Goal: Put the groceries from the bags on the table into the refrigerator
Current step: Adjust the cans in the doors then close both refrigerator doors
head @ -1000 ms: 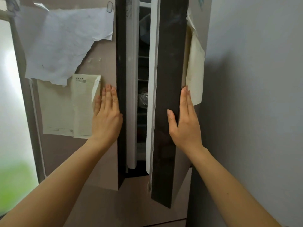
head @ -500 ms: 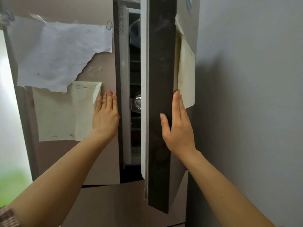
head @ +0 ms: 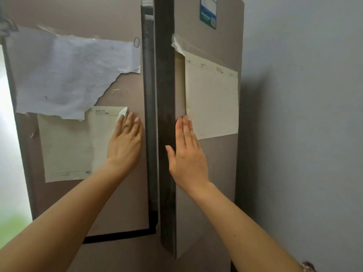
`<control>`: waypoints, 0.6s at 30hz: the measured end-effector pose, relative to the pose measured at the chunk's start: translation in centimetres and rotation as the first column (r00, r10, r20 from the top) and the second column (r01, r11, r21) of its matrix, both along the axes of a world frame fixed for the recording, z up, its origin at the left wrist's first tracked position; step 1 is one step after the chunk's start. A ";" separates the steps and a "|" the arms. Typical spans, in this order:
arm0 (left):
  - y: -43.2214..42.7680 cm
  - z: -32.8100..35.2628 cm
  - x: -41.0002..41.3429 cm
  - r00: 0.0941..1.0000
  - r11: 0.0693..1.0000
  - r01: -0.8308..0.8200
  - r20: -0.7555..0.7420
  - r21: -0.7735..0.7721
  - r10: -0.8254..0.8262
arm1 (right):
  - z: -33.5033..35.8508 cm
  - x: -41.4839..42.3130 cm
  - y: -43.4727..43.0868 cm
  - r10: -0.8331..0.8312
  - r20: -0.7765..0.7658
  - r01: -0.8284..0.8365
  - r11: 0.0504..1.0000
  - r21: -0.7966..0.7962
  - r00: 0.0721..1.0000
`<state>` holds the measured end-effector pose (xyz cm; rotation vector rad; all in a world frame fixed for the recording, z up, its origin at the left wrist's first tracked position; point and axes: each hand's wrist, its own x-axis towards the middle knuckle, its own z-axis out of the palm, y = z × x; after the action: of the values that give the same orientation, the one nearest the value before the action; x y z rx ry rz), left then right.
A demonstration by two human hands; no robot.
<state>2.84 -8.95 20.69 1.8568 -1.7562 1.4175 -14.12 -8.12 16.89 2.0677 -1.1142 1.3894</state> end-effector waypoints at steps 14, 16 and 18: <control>-0.6 -4.8 3.9 0.901 0.966 0.258 -0.363 0.007 -0.238 | 0.8 4.4 -5.7 -0.035 -0.232 0.079 0.980 0.183 0.972; -0.7 -5.0 3.6 0.901 0.967 0.256 -0.361 -0.001 -0.239 | 0.6 4.4 -5.9 -0.052 -0.235 0.089 0.985 0.148 0.970; -0.8 -4.9 3.5 0.900 0.967 0.253 -0.368 0.006 -0.234 | 1.4 4.1 -6.2 -0.100 -0.339 0.169 0.969 0.180 0.935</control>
<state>6.32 -9.72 15.77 1.7142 -1.7693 0.8744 -10.03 -14.29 18.29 2.2133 -1.2684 0.8525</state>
